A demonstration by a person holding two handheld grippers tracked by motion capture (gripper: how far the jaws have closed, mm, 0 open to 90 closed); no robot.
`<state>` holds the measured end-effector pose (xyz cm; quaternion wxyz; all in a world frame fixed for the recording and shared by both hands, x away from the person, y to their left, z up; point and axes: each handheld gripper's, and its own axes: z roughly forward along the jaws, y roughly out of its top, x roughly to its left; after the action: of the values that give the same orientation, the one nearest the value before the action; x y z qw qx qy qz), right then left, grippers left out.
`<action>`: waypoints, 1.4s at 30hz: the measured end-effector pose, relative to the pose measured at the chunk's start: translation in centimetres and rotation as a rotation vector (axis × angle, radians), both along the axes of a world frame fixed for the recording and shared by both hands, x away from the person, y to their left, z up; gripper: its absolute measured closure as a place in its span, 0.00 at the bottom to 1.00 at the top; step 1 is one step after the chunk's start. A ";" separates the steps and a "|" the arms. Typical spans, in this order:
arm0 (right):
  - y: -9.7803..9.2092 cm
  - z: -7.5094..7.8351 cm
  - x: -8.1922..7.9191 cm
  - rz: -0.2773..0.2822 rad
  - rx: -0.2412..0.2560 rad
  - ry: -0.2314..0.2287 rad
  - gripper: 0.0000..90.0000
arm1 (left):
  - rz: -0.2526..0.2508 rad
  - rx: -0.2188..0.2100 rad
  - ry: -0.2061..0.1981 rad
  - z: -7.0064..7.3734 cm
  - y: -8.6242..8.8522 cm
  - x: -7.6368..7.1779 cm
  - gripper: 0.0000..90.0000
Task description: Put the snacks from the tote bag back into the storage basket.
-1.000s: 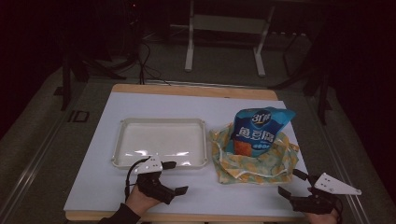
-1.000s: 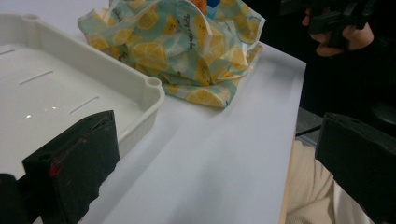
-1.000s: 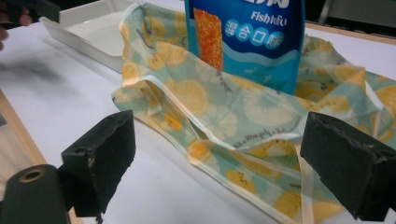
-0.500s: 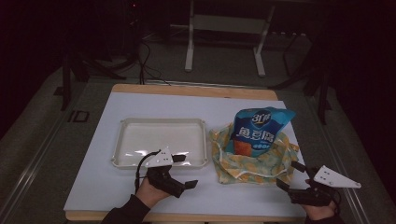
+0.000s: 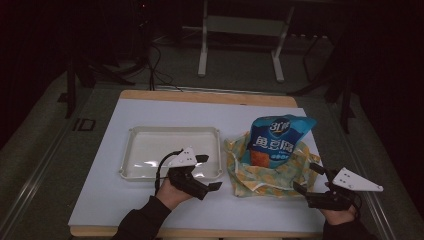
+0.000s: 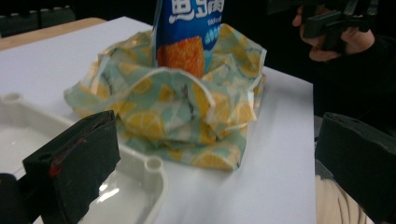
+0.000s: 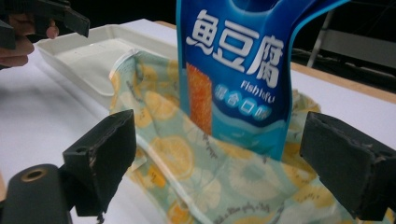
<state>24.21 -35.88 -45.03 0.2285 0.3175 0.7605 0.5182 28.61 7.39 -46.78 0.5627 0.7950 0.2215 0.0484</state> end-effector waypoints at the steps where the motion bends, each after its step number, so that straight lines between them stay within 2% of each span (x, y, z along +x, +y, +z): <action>1: 0.0 0.0 0.0 0.000 0.000 0.000 0.12 | 0.002 -0.002 -0.005 0.1 -0.2 0.2 0.00; 8: -0.1 0.4 1.2 -0.015 0.015 -0.008 0.12 | -0.010 -0.016 0.006 0.4 -1.3 1.6 0.00; 14: -0.3 0.8 2.1 -0.032 0.011 -0.018 0.12 | 0.000 -0.016 -0.003 0.7 -2.4 2.9 0.00; 18: -0.4 1.1 2.6 -0.042 0.011 -0.017 0.12 | -0.009 -0.030 0.010 0.8 -3.1 3.8 0.00; 27: -0.4 1.4 3.8 -0.051 0.016 -0.026 0.14 | -0.015 -0.019 -0.013 1.5 -5.1 5.5 0.00; 31: -0.1 1.5 4.5 -0.058 0.026 -0.019 0.15 | -0.020 -0.031 -0.016 1.8 -6.1 6.3 0.01; 40: 1.0 1.4 6.0 -0.060 0.011 -0.008 0.16 | -0.022 -0.028 -0.006 1.9 -7.8 8.0 0.02; 42: 1.1 1.4 6.4 -0.056 0.020 0.003 0.16 | -0.012 -0.032 -0.018 1.9 -8.1 8.2 0.04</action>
<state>30.62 -34.75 -43.67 0.2388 0.3416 0.7465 0.5186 36.82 -0.70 -44.84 0.5777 0.7867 0.2123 0.0486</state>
